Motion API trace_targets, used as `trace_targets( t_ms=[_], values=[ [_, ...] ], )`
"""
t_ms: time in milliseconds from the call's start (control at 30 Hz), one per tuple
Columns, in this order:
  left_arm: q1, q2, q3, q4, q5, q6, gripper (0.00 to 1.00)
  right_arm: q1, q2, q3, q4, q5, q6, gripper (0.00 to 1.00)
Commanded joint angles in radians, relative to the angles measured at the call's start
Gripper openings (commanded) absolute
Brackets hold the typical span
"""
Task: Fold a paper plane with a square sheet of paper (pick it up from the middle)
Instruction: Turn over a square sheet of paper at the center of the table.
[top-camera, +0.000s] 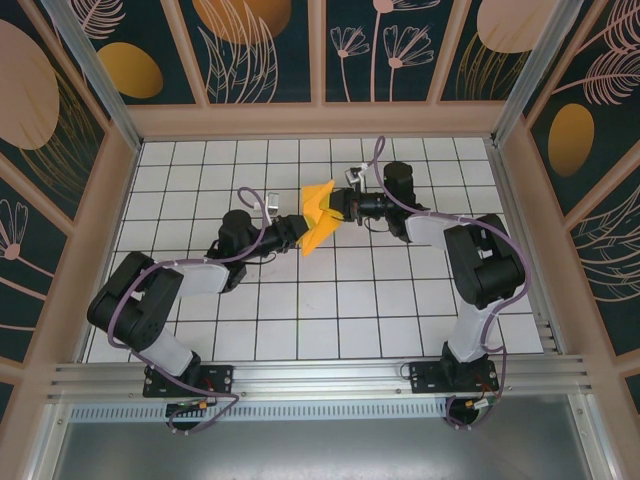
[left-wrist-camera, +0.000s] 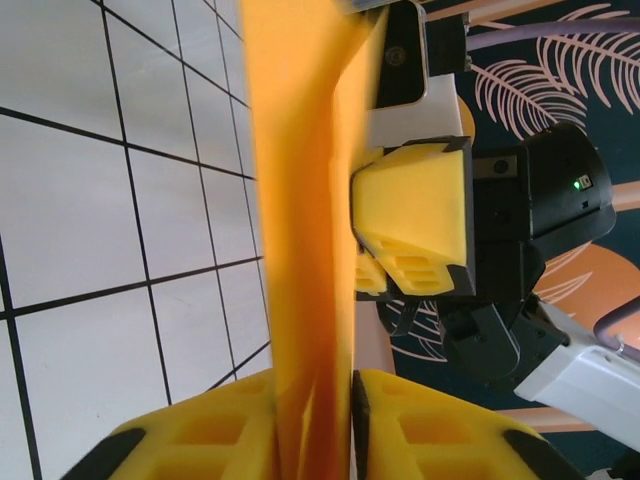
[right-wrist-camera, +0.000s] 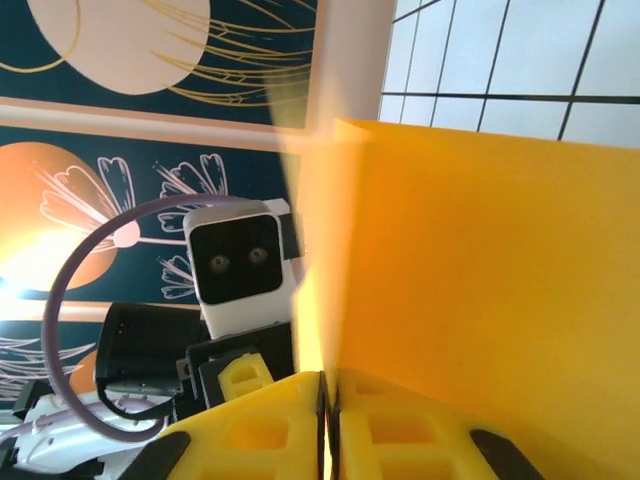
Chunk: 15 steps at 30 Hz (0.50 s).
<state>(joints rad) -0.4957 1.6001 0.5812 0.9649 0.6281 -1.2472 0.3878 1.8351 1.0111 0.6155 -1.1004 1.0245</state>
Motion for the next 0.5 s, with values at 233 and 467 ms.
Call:
trace_targets(
  t_ms=[233,467],
  values=[
    [0.005,-0.088,0.128,-0.612,-0.236,0.313,0.11,-0.062,-0.158,0.073,-0.547,0.321,-0.423,0.52],
    [-0.002,-0.141,0.359,-1.243,-0.766,0.552,0.12,-0.061,-0.265,-0.002,-0.616,0.612,-0.527,0.68]
  ],
)
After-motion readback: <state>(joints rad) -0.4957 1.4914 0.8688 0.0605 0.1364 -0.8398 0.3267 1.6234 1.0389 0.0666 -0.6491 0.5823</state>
